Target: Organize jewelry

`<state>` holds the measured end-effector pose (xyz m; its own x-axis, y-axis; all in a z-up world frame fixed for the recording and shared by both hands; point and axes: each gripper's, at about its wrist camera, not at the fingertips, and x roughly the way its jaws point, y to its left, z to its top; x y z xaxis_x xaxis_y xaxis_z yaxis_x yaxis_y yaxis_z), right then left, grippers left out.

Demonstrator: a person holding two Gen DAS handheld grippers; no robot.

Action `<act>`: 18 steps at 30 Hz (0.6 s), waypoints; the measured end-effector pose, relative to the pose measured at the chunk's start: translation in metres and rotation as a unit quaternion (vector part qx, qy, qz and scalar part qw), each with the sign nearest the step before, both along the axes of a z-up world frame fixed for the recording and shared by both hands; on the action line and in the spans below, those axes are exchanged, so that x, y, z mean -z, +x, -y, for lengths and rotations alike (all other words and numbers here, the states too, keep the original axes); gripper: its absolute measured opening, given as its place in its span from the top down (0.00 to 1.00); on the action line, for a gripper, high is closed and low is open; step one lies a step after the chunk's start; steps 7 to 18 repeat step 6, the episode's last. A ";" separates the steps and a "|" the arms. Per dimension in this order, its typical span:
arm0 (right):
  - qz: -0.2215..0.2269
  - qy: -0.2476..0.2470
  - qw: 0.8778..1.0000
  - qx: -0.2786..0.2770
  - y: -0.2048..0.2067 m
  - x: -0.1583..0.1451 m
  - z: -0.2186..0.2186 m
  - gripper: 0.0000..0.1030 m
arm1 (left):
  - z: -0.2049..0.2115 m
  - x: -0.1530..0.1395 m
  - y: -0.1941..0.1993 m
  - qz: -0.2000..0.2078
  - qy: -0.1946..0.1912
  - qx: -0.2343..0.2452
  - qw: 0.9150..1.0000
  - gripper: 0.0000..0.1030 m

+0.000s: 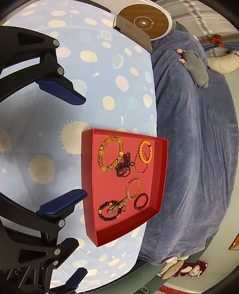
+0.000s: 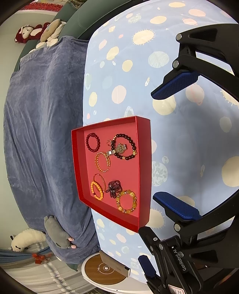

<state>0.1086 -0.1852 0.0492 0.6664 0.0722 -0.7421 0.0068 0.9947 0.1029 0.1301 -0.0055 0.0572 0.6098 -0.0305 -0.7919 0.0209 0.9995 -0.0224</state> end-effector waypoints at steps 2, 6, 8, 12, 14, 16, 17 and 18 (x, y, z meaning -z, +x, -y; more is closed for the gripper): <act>-0.001 0.000 1.000 0.001 0.000 0.000 0.001 0.07 | 0.000 0.001 0.001 -0.004 -0.003 0.001 1.000 0.14; -0.001 0.001 1.000 0.002 0.000 -0.001 0.000 0.07 | 0.002 -0.001 -0.002 0.008 0.007 -0.001 1.000 0.14; -0.001 0.001 1.000 0.002 0.000 -0.001 0.000 0.07 | 0.002 -0.001 -0.002 0.008 0.007 -0.001 1.000 0.14; -0.001 0.001 1.000 0.002 0.000 -0.001 0.000 0.07 | 0.002 -0.001 -0.002 0.008 0.007 -0.001 1.000 0.14; -0.001 0.001 1.000 0.002 0.000 -0.001 0.000 0.07 | 0.002 -0.001 -0.002 0.008 0.007 -0.001 1.000 0.14; -0.001 0.001 1.000 0.002 0.000 -0.001 0.000 0.07 | 0.002 -0.001 -0.002 0.008 0.007 -0.001 1.000 0.14; -0.001 0.001 1.000 0.002 0.000 -0.001 0.000 0.07 | 0.002 -0.001 -0.002 0.008 0.007 -0.001 1.000 0.14; -0.001 0.001 1.000 0.002 0.000 -0.001 0.000 0.07 | 0.002 -0.001 -0.002 0.008 0.007 -0.001 1.000 0.14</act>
